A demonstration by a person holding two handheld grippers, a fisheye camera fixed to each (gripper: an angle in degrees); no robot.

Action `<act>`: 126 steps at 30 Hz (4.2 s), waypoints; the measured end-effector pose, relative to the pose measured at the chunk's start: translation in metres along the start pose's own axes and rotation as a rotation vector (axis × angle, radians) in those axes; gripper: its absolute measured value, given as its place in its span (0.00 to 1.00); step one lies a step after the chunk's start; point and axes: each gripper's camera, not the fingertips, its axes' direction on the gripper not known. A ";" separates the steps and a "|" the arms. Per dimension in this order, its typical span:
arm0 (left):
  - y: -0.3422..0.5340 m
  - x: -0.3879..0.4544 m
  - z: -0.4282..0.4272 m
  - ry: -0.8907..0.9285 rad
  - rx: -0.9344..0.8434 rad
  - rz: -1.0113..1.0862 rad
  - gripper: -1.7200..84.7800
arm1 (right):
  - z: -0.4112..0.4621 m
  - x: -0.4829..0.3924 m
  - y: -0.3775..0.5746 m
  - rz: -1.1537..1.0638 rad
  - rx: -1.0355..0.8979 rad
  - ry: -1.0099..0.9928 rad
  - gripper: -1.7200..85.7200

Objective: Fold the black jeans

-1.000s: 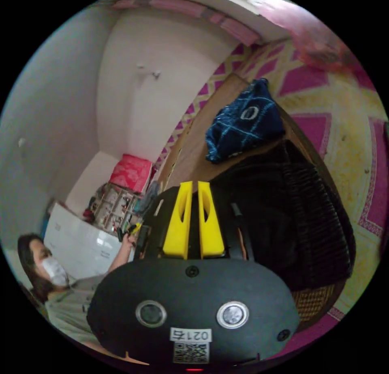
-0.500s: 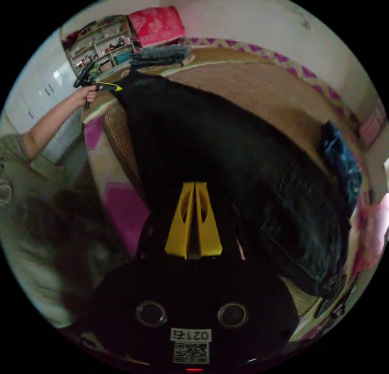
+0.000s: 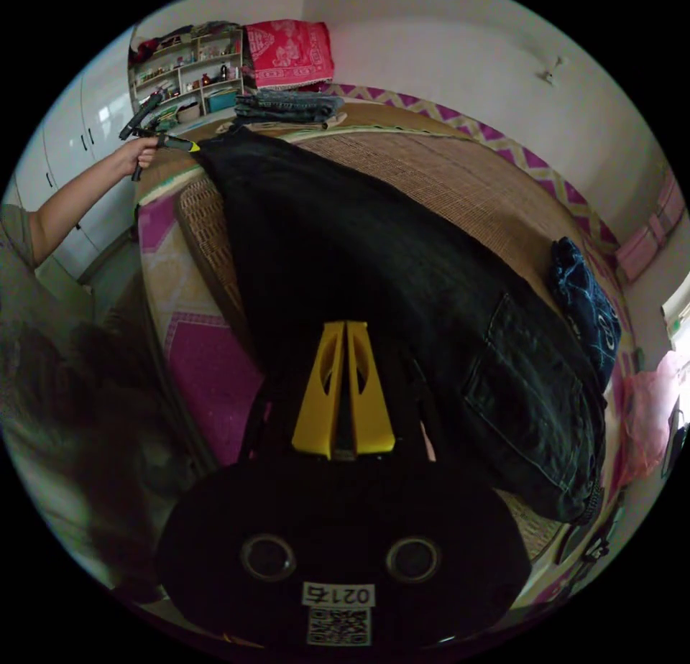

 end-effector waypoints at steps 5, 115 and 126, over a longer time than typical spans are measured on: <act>0.043 -0.075 0.001 0.387 0.095 -0.496 0.17 | 0.011 0.000 0.006 0.043 0.001 -0.029 0.01; 0.229 0.257 0.145 0.539 0.264 0.333 0.01 | 0.056 -0.092 -0.187 -0.342 -0.029 0.116 0.06; 0.134 0.336 0.259 0.203 0.002 0.558 0.02 | 0.043 0.172 -0.085 0.337 0.048 -0.045 0.06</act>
